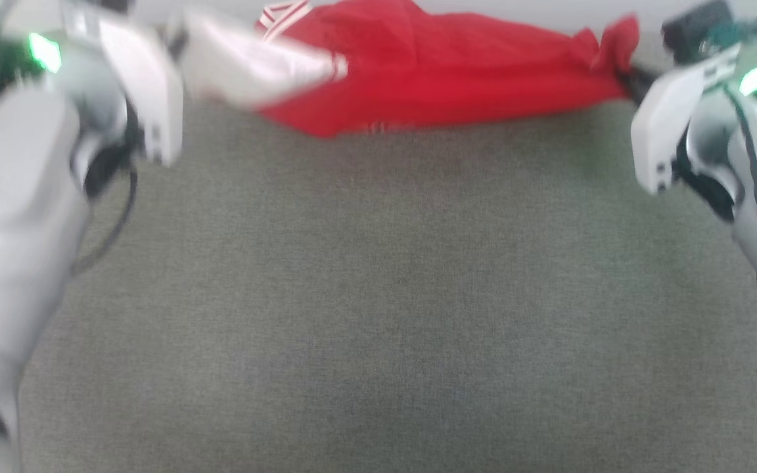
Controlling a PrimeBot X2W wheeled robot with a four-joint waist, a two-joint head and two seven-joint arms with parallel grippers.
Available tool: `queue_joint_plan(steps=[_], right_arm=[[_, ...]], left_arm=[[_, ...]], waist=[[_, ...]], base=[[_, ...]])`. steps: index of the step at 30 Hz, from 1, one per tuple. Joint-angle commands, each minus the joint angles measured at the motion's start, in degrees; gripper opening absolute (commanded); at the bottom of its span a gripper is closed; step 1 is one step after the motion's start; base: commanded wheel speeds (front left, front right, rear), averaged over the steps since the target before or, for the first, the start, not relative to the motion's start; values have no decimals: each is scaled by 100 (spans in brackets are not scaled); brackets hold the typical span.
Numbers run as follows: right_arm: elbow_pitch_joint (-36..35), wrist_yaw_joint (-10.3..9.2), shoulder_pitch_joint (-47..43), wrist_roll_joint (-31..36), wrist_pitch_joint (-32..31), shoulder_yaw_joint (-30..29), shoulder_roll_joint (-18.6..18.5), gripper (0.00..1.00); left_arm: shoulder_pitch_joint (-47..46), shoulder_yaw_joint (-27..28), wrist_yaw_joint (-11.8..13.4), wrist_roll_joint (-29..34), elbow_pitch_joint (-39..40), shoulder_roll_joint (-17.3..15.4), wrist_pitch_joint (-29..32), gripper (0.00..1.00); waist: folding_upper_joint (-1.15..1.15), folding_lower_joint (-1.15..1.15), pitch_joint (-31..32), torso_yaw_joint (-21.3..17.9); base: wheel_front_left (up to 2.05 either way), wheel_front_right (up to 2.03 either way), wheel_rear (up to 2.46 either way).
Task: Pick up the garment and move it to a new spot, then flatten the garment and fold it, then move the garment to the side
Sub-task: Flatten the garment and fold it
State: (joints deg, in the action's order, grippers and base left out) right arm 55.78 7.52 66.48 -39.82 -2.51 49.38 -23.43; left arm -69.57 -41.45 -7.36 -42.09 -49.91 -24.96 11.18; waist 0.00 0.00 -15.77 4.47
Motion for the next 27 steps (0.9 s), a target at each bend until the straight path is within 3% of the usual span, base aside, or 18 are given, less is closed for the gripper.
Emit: queue_joint_plan(steps=[1, 3, 7, 18, 22, 27], right_arm=[[-280, -5, -247, -234, -153, 112, -184, 0], [-665, -5, -558, -505, -360, 248, -421, 0], [-1382, -4, -1122, -987, -712, 408, -908, 0], [-2986, -4, -2597, -1674, -1302, 398, -1990, 0], [-3452, -4, -3016, -1777, -1485, 329, -2243, 0], [-4071, -3, -3557, -2030, -1754, 257, -2508, 0]], left_arm=[[376, -36, -8, -175, 221, -124, 211, 0], [827, -97, -3, -330, 588, -248, 490, 0], [1755, -149, 349, -570, 1534, -575, 938, 0], [4327, -132, 2133, -1113, 4952, -1855, 1960, 0], [4984, -179, 2637, -1310, 5742, -2175, 2224, 0], [5576, -305, 3046, -1471, 6390, -2373, 2445, 0]], waist=[[0, 0, 133, 18], [0, 0, 223, 28], [0, 0, 366, 30], [0, 0, 500, 13], [0, 0, 485, 0], [0, 0, 474, -5]], base=[[0, 0, 0], [0, 0, 0], [0, 0, 0], [0, 0, 0], [0, 0, 0], [0, 0, 0]])
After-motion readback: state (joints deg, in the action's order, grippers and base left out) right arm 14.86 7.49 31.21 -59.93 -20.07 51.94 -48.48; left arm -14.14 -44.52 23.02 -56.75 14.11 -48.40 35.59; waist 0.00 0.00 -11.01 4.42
